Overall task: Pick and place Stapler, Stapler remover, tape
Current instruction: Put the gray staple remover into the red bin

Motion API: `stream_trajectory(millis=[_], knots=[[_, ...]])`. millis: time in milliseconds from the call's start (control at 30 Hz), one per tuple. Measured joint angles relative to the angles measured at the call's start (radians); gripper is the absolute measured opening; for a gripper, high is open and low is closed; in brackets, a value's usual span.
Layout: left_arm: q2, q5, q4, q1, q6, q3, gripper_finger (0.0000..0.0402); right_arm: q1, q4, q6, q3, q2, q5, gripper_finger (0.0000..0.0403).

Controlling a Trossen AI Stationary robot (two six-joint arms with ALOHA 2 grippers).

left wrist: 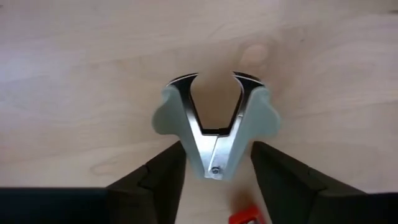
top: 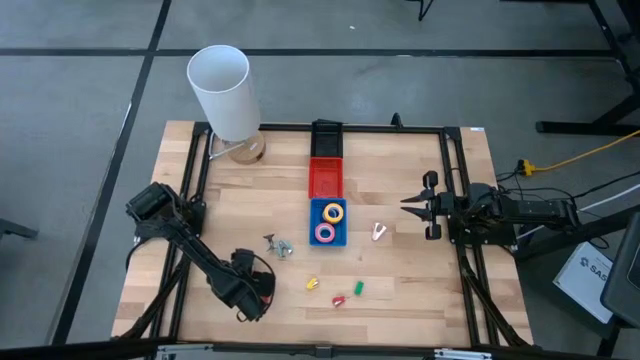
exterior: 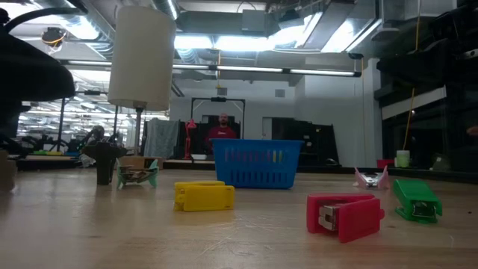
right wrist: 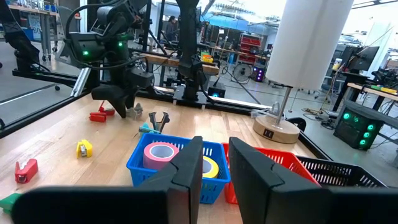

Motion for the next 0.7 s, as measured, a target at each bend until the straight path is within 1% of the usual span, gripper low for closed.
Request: stream_trajectory(millis=[233,333,500,700], knots=[[0.002,-0.041,0.002,0.001,0.019,-0.001,0.0104,0.0,0.0,0.0,0.0,0.0,0.0,0.0081],[0.002,-0.051,-0.001,0.002,0.04,-0.002,0.008,0.0,0.0,0.0,0.0,0.0,0.0,0.0081],[0.003,-0.065,-0.002,0.003,0.061,-0.002,0.0079,0.0,0.0,0.0,0.0,0.0,0.0,0.0081],[-0.01,-0.067,-0.001,0.005,0.108,-0.005,0.0087,0.0,0.0,0.0,0.0,0.0,0.0,0.0081]])
